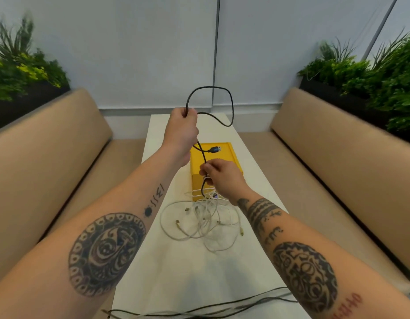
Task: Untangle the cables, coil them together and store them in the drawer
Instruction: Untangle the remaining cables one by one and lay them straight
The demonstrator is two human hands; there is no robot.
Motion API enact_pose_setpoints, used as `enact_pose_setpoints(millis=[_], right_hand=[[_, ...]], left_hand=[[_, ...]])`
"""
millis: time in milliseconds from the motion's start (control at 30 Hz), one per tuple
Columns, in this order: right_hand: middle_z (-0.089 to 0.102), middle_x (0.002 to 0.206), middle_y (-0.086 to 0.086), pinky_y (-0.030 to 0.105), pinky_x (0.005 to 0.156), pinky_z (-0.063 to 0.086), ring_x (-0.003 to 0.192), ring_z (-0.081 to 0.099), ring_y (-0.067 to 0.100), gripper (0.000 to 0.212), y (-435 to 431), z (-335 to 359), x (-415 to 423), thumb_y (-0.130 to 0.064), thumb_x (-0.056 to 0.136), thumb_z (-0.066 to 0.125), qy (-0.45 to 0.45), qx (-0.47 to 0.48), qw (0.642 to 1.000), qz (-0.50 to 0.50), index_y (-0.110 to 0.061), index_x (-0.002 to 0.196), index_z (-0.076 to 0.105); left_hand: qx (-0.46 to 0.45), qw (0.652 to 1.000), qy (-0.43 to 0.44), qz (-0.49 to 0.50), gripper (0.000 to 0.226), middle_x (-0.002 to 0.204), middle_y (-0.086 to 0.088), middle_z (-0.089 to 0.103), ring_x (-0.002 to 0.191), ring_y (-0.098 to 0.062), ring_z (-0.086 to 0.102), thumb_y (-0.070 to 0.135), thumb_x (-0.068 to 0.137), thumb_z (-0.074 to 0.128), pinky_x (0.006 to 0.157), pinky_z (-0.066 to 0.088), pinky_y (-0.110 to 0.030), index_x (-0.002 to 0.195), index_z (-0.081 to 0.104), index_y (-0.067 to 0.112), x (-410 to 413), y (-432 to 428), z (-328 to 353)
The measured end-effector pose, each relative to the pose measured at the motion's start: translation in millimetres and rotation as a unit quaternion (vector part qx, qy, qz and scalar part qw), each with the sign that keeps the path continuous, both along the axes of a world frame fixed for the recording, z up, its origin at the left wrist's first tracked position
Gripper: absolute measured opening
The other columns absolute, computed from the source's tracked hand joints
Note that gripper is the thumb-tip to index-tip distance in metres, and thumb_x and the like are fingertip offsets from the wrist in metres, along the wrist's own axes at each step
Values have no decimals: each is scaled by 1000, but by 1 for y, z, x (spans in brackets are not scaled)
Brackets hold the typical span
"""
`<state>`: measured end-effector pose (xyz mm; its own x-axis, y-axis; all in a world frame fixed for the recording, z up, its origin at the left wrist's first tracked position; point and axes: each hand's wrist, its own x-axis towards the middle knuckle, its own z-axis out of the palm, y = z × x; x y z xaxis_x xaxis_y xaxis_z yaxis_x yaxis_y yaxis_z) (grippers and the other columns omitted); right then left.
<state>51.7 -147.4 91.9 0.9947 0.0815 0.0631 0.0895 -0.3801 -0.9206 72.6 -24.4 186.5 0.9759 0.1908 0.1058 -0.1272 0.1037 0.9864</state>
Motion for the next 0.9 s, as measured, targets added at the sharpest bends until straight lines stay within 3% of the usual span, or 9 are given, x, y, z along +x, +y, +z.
enact_pose_setpoints(millis=[100, 200, 300, 400, 500, 567, 667, 800, 900], right_hand=[[73, 92, 5, 35, 81, 61, 94, 71, 26, 19, -4, 6, -1, -18, 99, 55, 4, 53, 999, -2, -10, 94, 73], [71, 92, 8, 27, 72, 59, 91, 70, 26, 18, -8, 10, -3, -14, 100, 54, 10, 89, 996, -11, -11, 92, 70], [70, 89, 8, 25, 69, 58, 87, 71, 25, 19, -11, 10, -3, -12, 100, 53, 13, 95, 995, -7, -10, 91, 69], [70, 87, 7, 32, 76, 61, 85, 71, 24, 21, -11, 10, -3, -11, 101, 51, 4, 95, 995, -1, -10, 90, 69], [68, 84, 9, 36, 79, 60, 81, 69, 24, 21, -11, 17, -4, -8, 101, 49, 2, 149, 989, -1, -8, 88, 66], [65, 82, 11, 33, 74, 60, 77, 68, 25, 20, -12, 23, -5, -6, 102, 47, 5, 190, 982, 8, -5, 89, 62], [64, 83, 12, 32, 72, 59, 78, 69, 26, 20, -15, 29, -4, -7, 103, 47, -5, 209, 978, 6, -5, 91, 62], [66, 84, 9, 30, 71, 60, 78, 70, 24, 21, -23, 34, -2, -8, 103, 46, -24, 225, 974, -14, -6, 93, 64], [67, 84, 5, 25, 64, 57, 75, 71, 20, 21, -26, 37, -4, -10, 104, 46, -36, 219, 975, -21, -10, 93, 64]], left_hand=[[95, 994, -22, 52, 22, 83, 3, 61, 76, -13, 55, 35, 105, 41, 66, 51, -34, 108, 56, 20, -2, 12, -11], [79, 996, 35, 0, 29, 102, 8, 71, 97, -18, 65, 43, 103, 44, 78, 57, -41, 113, 59, 21, -8, 24, -32], [60, 989, 99, -92, 54, 113, 12, 72, 107, -17, 66, 67, 95, 39, 95, 51, -49, 122, 59, 24, -21, 27, -56], [66, 969, 118, -206, 85, 126, 15, 66, 118, -12, 60, 86, 77, 29, 101, 40, -45, 139, 48, 31, -34, 29, -85], [169, 951, 95, -241, 53, 125, 9, 66, 119, -11, 58, 67, 91, 49, 102, 42, -41, 128, 60, 31, -44, 27, -114], [249, 947, 61, -195, 22, 111, 8, 70, 105, -2, 63, 41, 99, 54, 87, 49, -35, 114, 65, 27, -47, 24, -126], [270, 953, 41, -132, 18, 88, 21, 71, 74, 15, 58, 26, 102, 51, 64, 43, -22, 99, 69, 26, -47, 23, -135], [314, 944, 41, -97, 14, 80, 18, 70, 74, 4, 61, 35, 96, 63, 58, 40, -10, 96, 74, 27, -43, 28, -142], [255, 963, 64, -63, 8, 82, 8, 75, 82, -16, 70, 33, 87, 75, 75, 57, -28, 90, 78, 26, -39, 35, -147]])
